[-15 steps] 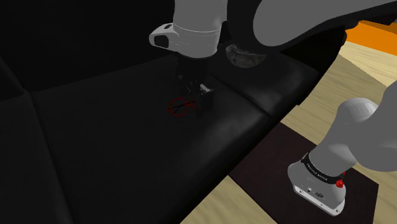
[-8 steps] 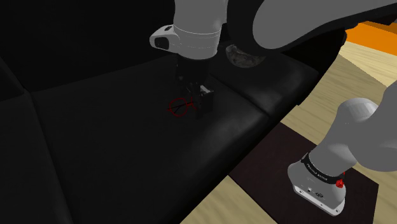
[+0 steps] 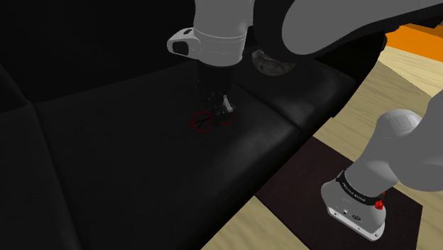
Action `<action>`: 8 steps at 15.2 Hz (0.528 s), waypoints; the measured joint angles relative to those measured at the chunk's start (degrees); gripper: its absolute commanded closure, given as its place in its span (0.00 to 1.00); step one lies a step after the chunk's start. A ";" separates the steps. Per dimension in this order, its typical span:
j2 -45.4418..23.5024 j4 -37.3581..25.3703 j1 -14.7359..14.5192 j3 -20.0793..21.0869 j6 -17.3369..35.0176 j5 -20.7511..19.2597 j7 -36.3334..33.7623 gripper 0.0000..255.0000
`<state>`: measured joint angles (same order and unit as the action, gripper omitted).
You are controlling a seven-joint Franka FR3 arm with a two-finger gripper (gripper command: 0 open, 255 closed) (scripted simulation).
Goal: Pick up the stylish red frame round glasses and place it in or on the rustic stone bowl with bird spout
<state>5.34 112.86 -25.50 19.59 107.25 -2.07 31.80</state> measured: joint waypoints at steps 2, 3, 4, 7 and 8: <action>0.00 0.00 0.00 0.00 0.00 0.00 0.00 1.00; 0.04 -0.31 0.02 -0.03 -0.35 0.02 0.07 1.00; 0.10 -0.86 0.02 -0.03 -0.94 0.05 0.10 1.00; 0.16 -2.93 0.05 -0.07 -3.06 0.08 0.25 1.00; 0.34 -3.61 0.08 -0.13 -3.89 0.15 0.39 1.00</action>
<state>5.68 109.25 -25.42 19.47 103.35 -1.92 32.19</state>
